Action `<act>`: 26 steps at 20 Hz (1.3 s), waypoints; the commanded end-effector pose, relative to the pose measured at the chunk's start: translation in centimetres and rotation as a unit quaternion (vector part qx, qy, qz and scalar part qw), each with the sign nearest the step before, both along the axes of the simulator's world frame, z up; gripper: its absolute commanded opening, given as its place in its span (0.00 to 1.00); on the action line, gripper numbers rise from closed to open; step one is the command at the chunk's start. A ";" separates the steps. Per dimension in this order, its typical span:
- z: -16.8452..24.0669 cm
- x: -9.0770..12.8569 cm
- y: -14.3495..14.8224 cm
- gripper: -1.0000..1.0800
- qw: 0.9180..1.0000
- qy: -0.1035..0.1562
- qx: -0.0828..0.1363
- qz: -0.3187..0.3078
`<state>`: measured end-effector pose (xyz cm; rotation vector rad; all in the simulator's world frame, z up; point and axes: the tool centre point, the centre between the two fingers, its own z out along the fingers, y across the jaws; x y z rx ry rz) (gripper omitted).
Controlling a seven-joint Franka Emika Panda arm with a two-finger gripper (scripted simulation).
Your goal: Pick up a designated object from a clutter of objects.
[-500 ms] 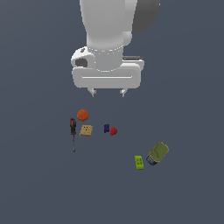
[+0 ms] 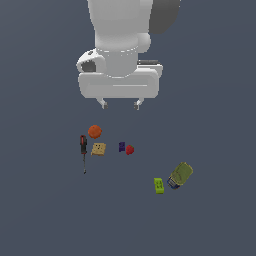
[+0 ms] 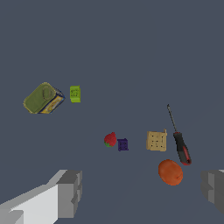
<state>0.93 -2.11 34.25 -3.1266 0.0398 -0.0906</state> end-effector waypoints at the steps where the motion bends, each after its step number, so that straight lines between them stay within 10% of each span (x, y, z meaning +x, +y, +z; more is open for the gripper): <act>1: 0.3 0.1 -0.2 0.96 1.000 -0.004 -0.001 0.001; 13: -3.1 0.7 -1.6 0.96 1.000 0.000 0.002 -0.003; 26: -16.8 0.6 -7.8 0.96 1.000 0.014 0.005 -0.022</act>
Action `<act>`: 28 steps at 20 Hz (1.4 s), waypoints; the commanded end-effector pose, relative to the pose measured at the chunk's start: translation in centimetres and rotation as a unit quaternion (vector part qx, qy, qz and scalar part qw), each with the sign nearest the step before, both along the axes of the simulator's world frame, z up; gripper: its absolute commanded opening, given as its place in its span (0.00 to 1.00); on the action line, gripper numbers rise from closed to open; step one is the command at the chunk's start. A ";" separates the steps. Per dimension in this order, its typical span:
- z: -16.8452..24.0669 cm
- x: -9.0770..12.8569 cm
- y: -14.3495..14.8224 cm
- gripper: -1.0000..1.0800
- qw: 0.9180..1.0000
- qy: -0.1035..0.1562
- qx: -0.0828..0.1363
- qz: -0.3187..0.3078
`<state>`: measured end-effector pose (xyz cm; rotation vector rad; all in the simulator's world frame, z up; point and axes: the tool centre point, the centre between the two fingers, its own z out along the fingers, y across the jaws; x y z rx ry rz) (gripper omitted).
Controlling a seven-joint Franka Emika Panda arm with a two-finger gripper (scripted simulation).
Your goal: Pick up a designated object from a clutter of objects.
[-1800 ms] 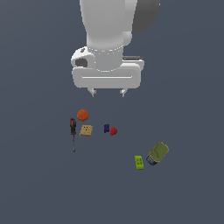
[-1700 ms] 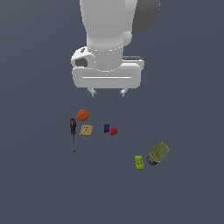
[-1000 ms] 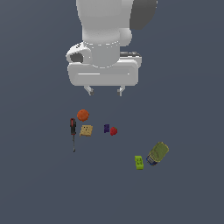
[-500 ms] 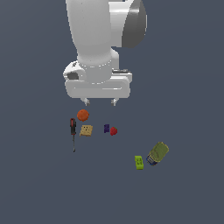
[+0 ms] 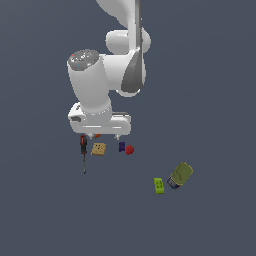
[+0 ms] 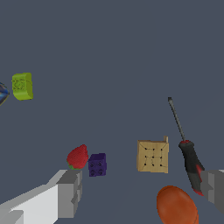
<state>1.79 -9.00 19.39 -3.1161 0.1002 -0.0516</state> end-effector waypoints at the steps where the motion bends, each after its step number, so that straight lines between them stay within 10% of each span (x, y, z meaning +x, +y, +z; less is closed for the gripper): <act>1: -3.1 -0.5 -1.5 0.96 1.000 0.003 -0.001 -0.005; 28: -15.1 -4.2 -6.2 0.96 1.000 0.018 -0.010 -0.021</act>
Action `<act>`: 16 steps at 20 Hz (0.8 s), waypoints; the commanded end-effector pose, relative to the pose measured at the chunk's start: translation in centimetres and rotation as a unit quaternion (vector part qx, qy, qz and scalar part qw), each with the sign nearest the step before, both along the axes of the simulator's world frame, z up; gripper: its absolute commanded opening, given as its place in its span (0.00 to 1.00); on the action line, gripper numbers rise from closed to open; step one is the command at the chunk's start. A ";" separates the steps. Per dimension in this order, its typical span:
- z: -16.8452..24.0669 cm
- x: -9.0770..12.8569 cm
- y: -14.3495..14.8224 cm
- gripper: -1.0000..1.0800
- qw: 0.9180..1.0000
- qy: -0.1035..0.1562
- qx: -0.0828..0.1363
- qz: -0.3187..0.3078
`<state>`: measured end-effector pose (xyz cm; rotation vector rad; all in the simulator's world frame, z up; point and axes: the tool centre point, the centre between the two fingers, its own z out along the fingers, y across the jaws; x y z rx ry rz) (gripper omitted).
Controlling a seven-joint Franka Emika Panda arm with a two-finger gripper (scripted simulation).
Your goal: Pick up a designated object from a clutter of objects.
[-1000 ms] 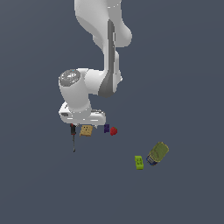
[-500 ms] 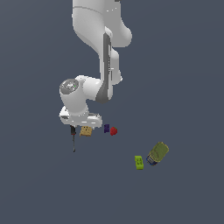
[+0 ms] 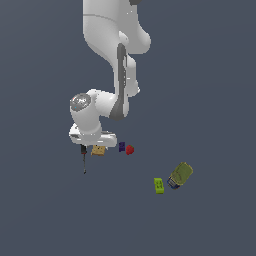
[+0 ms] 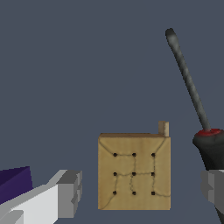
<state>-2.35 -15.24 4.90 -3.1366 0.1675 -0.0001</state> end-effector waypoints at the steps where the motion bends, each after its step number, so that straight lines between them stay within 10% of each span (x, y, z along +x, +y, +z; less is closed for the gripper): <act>1: -1.1 -0.1 0.0 0.96 1.000 0.000 0.000 0.000; 11: -3.8 -0.1 0.0 0.96 1.000 0.000 0.000 0.000; 12: -3.8 -0.1 0.0 0.00 1.000 0.000 0.000 0.000; 16: -3.8 -0.1 0.0 0.00 1.000 0.000 0.000 0.000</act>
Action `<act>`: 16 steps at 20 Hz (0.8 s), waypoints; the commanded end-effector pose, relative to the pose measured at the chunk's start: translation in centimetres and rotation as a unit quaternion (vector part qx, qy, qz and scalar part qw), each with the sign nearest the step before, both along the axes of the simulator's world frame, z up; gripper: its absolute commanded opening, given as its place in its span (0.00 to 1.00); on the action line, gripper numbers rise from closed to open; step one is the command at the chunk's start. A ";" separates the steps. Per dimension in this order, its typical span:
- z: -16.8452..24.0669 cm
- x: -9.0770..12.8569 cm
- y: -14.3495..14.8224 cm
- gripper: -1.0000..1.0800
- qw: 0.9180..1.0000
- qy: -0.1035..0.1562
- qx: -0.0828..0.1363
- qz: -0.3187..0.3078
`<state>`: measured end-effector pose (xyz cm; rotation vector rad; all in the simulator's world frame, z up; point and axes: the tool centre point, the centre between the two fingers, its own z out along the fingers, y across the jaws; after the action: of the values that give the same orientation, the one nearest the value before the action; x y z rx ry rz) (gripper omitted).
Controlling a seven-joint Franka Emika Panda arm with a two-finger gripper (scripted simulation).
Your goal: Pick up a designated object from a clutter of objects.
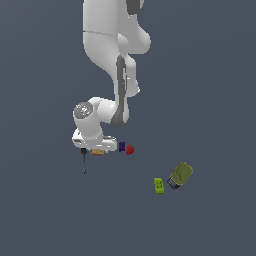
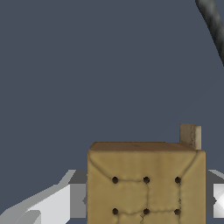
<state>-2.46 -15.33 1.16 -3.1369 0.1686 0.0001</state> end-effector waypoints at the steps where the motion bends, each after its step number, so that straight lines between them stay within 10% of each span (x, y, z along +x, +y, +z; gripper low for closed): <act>1: -0.1 0.0 0.0 0.00 1.000 0.000 0.000 0.000; 16: 2.0 -0.4 1.7 0.00 1.000 0.000 0.000 0.000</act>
<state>-2.80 -14.07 2.57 -3.1366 0.1677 0.0008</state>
